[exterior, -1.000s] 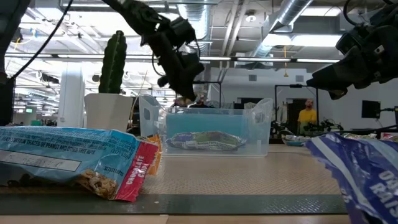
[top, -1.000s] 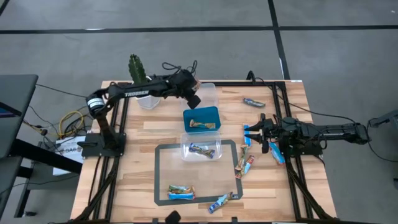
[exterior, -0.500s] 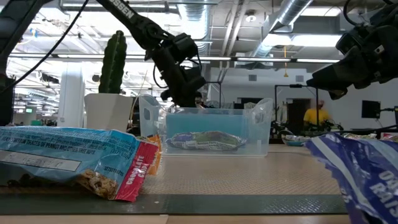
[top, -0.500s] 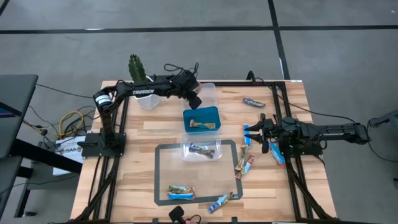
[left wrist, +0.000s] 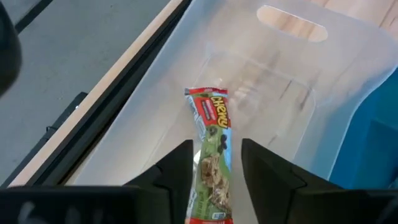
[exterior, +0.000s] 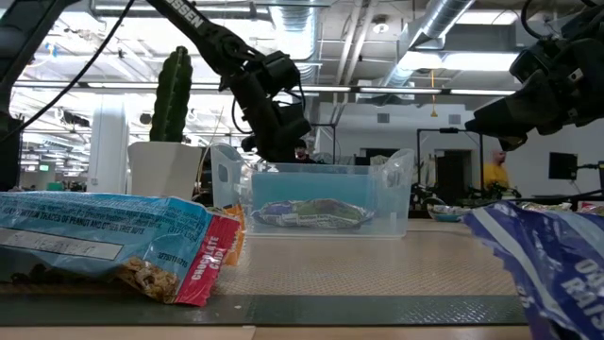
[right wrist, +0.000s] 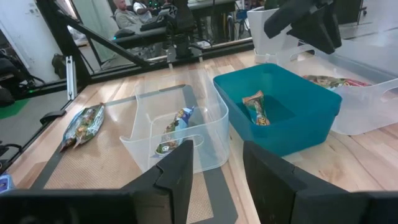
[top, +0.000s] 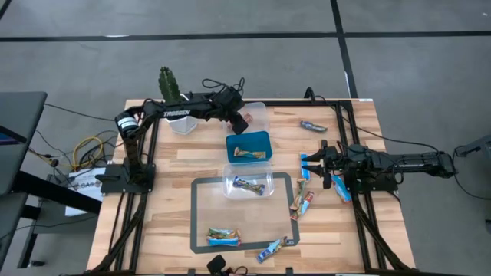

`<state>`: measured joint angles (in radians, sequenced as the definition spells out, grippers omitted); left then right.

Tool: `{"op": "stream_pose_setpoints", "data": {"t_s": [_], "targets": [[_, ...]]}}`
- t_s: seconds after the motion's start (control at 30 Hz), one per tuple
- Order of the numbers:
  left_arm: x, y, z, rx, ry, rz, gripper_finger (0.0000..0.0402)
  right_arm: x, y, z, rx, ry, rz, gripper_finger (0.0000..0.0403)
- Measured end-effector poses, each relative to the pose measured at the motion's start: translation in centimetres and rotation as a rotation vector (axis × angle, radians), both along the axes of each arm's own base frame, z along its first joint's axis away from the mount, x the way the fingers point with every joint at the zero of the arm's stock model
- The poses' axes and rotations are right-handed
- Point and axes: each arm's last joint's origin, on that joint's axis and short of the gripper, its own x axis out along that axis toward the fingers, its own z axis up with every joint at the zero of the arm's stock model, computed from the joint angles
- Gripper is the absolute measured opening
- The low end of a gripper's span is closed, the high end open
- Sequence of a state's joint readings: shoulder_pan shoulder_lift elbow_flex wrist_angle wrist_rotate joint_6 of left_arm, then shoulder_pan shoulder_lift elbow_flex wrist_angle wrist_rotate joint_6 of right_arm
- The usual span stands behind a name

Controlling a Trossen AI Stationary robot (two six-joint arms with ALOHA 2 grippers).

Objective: Pick and place Granola Bars by type
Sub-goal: Put the red granola bar into the top transparent bin

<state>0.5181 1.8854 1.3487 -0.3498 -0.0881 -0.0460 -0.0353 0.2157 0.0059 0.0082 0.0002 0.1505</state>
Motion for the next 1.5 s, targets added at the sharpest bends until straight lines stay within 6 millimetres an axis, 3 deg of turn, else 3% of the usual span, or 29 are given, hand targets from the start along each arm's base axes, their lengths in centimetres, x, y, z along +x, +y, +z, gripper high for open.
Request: {"op": "stream_pose_setpoints", "data": {"t_s": [0.17,0.4,0.57,0.77,1.13,1.5], "targets": [[0.1,-0.8,0.2,-0.009,0.017,-0.015,0.0148,0.0,0.0,0.0,0.0,0.0,0.0,0.0134],[-0.6,-3.4,2.2,-0.042,0.056,-0.062,0.0141,0.0,0.0,0.0,0.0,0.001,0.0,0.0133],[-1.7,-6.4,3.9,-0.053,0.011,-0.139,0.0131,0.0,0.0,0.0,0.0,0.0,0.0,0.0134],[-4.6,-10.9,5.4,-0.04,-0.044,-0.219,0.012,0.0,0.0,0.0,0.0,0.0,0.0,0.0133],[-10.0,-18.5,4.1,-0.134,-0.149,-0.29,0.0116,0.0,0.0,0.0,0.0,0.0,0.0,0.0133],[-12.0,-24.9,1.9,-0.209,-0.15,-0.464,0.0116,0.0,0.0,0.0,0.0,0.0,0.0,0.0133]]}}
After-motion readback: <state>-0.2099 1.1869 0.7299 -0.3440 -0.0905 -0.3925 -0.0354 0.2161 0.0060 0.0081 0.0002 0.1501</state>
